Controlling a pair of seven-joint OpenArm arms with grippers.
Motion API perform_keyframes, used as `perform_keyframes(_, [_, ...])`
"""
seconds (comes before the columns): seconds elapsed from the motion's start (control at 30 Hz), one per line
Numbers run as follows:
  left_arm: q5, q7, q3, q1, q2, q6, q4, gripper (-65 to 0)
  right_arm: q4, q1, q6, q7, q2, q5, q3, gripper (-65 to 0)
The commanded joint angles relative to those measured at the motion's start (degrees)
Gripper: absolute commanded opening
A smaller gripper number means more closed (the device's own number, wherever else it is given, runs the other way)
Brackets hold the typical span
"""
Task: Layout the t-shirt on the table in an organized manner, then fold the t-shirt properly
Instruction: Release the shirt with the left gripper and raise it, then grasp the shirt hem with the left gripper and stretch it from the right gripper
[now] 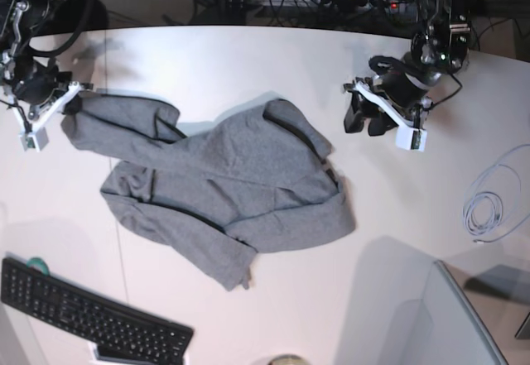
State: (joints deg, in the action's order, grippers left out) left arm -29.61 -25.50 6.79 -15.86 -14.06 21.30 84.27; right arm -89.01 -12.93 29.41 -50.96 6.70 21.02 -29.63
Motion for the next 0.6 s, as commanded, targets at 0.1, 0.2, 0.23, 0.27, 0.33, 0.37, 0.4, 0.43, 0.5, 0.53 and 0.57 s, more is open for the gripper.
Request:
perform_keyframes(0.1, [-1.21, 1.36, 0.11, 3.68, 0.31, 1.16, -3.52, -27.3, -0.97, 0.40, 0.09, 0.89, 0.91, 0.57, -0.13, -65.0])
perform_keyframes(0.2, [-1.12, 1.45, 0.20, 6.85, 0.83, 1.16, -6.86, -26.3, -0.97, 0.40, 0.09, 0.89, 0.91, 0.57, -0.13, -65.0])
perform_keyframes(0.23, [-1.12, 1.45, 0.20, 7.64, 0.83, 1.16, -8.18, -26.3, -0.97, 0.40, 0.09, 0.89, 0.91, 0.57, -0.22, -65.0])
perform_keyframes(0.27, [-1.03, 1.45, 0.20, 8.87, 0.83, 1.16, -9.68, -27.0, -0.97, 0.40, 0.09, 0.89, 0.91, 0.57, -0.22, -65.0])
perform_keyframes(0.33, [-1.03, 1.45, -0.15, 10.89, 0.83, 1.16, -12.58, -27.0, -0.97, 0.40, 0.09, 0.89, 0.91, 0.57, -0.39, -65.0])
perform_keyframes(0.37, [-1.03, 1.45, -0.33, 11.86, 0.83, 1.16, -13.81, -27.0, -0.97, 0.40, 0.09, 0.89, 0.91, 0.57, -0.48, -65.0])
perform_keyframes(0.4, [-1.03, 1.45, -0.41, 12.74, 0.92, 1.16, -14.51, -27.0, -0.97, 0.40, 0.09, 0.89, 0.91, 0.57, -0.57, -65.0])
perform_keyframes(0.43, [-1.03, 1.36, -0.50, 13.44, 1.01, 1.16, -15.04, -27.0, -0.97, 0.40, 0.09, 0.89, 0.91, 0.57, -0.57, -65.0])
perform_keyframes(0.5, [-1.03, 1.36, -1.73, 14.49, 1.10, 1.16, -15.83, -27.0, -0.97, 0.40, 0.09, 0.89, 0.91, 0.57, -0.57, -65.0])
perform_keyframes(0.53, [-1.03, 1.36, -3.05, 15.20, 1.19, 1.16, -16.18, -27.0, -0.97, 0.40, 0.09, 0.89, 0.91, 0.57, -0.57, -65.0])
perform_keyframes(0.57, [-1.03, 1.36, -4.11, 15.73, 1.19, 1.16, -16.45, -27.0, -0.97, 0.40, 0.09, 0.89, 0.91, 0.57, -0.48, -65.0])
